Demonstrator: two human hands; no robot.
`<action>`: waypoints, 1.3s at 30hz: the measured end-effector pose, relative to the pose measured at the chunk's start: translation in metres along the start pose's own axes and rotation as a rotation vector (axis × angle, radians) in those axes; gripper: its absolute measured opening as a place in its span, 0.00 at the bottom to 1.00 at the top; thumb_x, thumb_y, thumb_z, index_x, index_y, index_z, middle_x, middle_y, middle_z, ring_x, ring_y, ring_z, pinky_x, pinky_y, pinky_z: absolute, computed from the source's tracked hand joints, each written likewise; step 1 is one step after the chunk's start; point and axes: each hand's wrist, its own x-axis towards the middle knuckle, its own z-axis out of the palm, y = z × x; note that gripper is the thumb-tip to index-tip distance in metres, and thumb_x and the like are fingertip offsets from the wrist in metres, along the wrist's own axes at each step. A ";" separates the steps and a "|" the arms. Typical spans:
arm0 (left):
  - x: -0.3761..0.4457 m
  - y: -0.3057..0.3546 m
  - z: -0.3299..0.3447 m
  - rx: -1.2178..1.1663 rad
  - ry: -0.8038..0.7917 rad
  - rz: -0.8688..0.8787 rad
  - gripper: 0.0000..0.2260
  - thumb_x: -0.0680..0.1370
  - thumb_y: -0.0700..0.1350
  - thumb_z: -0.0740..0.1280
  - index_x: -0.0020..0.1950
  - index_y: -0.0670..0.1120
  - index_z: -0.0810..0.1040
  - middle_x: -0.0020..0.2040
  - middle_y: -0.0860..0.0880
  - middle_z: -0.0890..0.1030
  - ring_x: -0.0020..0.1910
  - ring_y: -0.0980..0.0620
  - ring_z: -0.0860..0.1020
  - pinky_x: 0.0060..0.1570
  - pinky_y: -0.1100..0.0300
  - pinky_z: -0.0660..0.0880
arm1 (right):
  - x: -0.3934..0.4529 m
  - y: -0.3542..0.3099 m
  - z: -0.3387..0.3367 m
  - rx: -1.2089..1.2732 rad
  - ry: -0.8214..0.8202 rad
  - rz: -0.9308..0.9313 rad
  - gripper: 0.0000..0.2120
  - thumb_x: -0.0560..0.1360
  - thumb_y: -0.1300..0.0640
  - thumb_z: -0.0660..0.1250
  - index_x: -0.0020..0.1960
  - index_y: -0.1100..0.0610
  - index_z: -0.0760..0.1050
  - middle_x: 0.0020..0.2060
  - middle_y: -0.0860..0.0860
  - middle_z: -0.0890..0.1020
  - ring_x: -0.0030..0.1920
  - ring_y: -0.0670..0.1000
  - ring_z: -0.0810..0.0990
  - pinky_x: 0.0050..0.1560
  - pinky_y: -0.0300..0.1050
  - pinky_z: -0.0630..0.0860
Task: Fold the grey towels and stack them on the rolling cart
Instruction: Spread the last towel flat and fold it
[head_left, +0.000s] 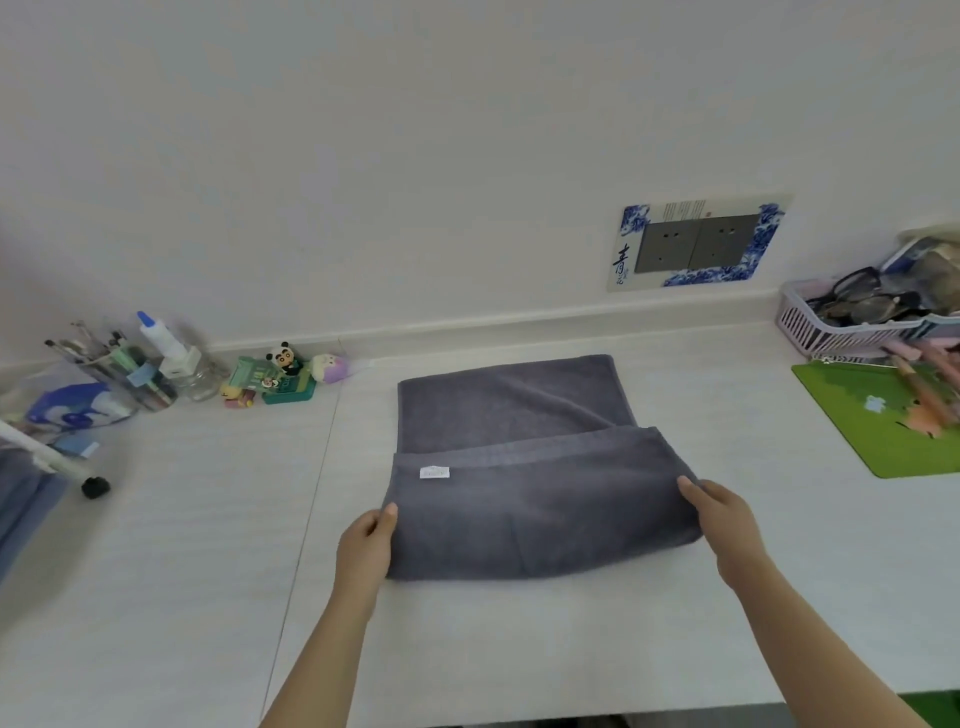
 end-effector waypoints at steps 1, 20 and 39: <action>-0.002 0.000 -0.001 -0.046 0.027 -0.014 0.14 0.80 0.47 0.61 0.45 0.36 0.77 0.42 0.45 0.78 0.42 0.47 0.74 0.42 0.55 0.68 | -0.001 0.002 -0.001 0.020 0.025 0.011 0.15 0.78 0.56 0.62 0.41 0.69 0.71 0.38 0.56 0.73 0.41 0.55 0.69 0.41 0.49 0.66; -0.033 -0.054 0.004 0.453 0.050 0.018 0.12 0.81 0.49 0.56 0.43 0.45 0.71 0.39 0.49 0.76 0.40 0.48 0.74 0.37 0.57 0.67 | -0.022 0.053 -0.001 -0.585 0.054 -0.013 0.18 0.79 0.48 0.58 0.36 0.59 0.68 0.30 0.53 0.76 0.33 0.53 0.73 0.42 0.49 0.68; -0.045 -0.061 0.086 0.954 0.001 0.843 0.23 0.79 0.51 0.55 0.72 0.45 0.69 0.71 0.43 0.69 0.70 0.44 0.67 0.70 0.46 0.55 | -0.037 0.069 0.084 -0.999 0.066 -0.701 0.21 0.78 0.50 0.54 0.68 0.55 0.71 0.68 0.56 0.71 0.69 0.60 0.68 0.71 0.54 0.57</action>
